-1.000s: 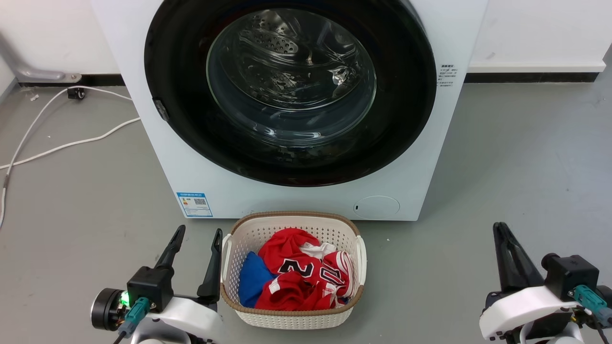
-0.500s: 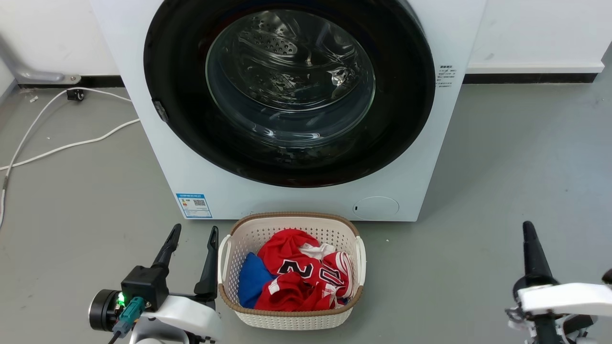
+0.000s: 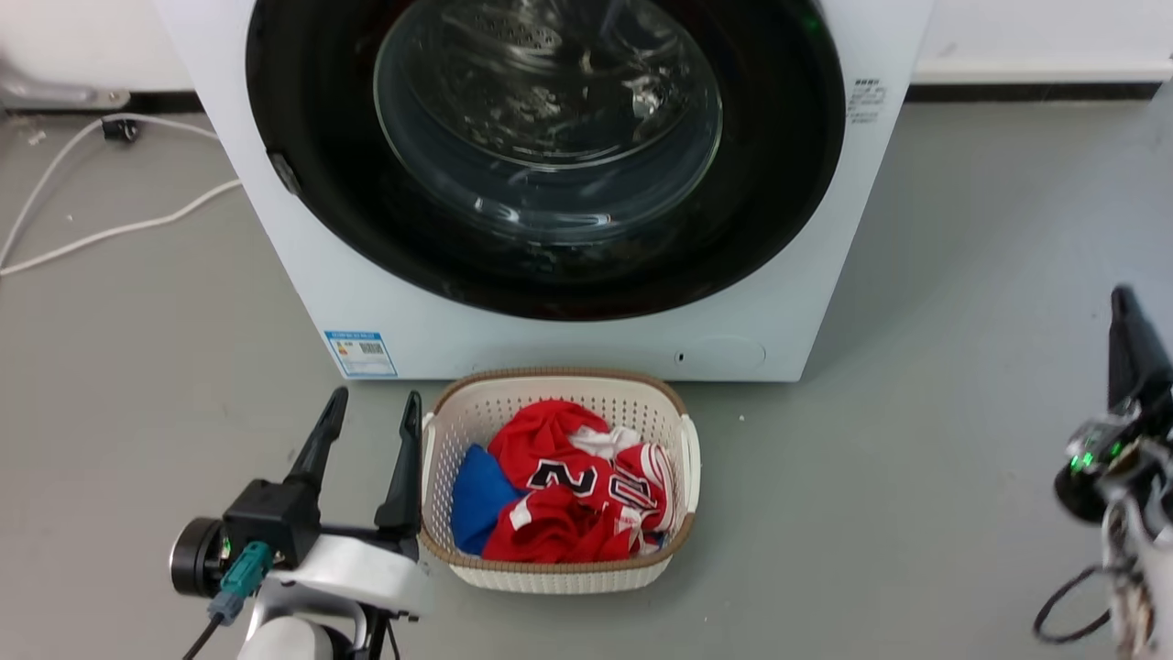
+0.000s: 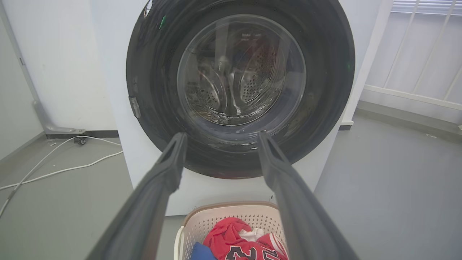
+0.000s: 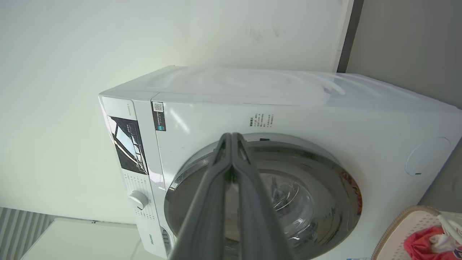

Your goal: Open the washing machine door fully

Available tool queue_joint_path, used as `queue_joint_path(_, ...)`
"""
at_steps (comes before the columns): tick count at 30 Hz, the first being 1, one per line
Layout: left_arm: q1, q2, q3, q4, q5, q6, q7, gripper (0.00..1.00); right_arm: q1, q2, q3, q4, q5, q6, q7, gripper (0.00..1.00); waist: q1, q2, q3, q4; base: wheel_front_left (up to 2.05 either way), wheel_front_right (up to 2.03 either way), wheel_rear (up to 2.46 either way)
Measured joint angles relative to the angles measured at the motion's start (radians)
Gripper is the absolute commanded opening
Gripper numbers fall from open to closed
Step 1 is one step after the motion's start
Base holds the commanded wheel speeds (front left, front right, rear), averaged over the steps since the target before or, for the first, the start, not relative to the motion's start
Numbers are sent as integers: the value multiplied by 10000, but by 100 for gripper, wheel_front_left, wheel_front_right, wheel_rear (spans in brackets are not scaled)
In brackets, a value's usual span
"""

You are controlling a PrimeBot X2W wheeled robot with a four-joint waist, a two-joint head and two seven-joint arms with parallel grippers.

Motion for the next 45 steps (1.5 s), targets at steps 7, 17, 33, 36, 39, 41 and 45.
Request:
queue_joint_path(7,-558,-52,-169,-337,35,-90,0,100,-2721,-1440,328,2332,73,0,1266,0,1,0,830,188,0,0,0)
queue_joint_path(17,-1298,-209,-717,-1149,10,-176,0,100,-7075,-2872,1845,5219,-972,0,3591,0,1,0,2117,767,0,0,0)
queue_joint_path(33,-2071,-297,-1078,-1716,-88,-232,0,100,-11390,-2571,3789,7910,-3235,0,5160,0,2,0,3721,1429,0,0,0)
queue_joint_path(36,-2146,-307,-1166,-1747,-88,-234,0,100,-11648,-2562,3858,8088,-3392,0,5147,0,1,0,3901,1523,0,0,0)
queue_joint_path(39,-2206,-314,-1185,-1787,-84,-234,0,100,-11887,-2470,3889,8172,-3507,0,5135,0,1,0,4094,1558,0,0,0)
queue_joint_path(41,-2276,-316,-1208,-1787,-73,-234,0,100,-11950,-2433,3925,8193,-3622,2,5196,0,1,0,4202,1568,0,0,0)
queue_joint_path(45,-2359,-326,-1227,-1779,-73,-234,0,100,-11974,-2405,3781,8234,-3507,0,5724,0,1,0,4335,1576,0,0,0)
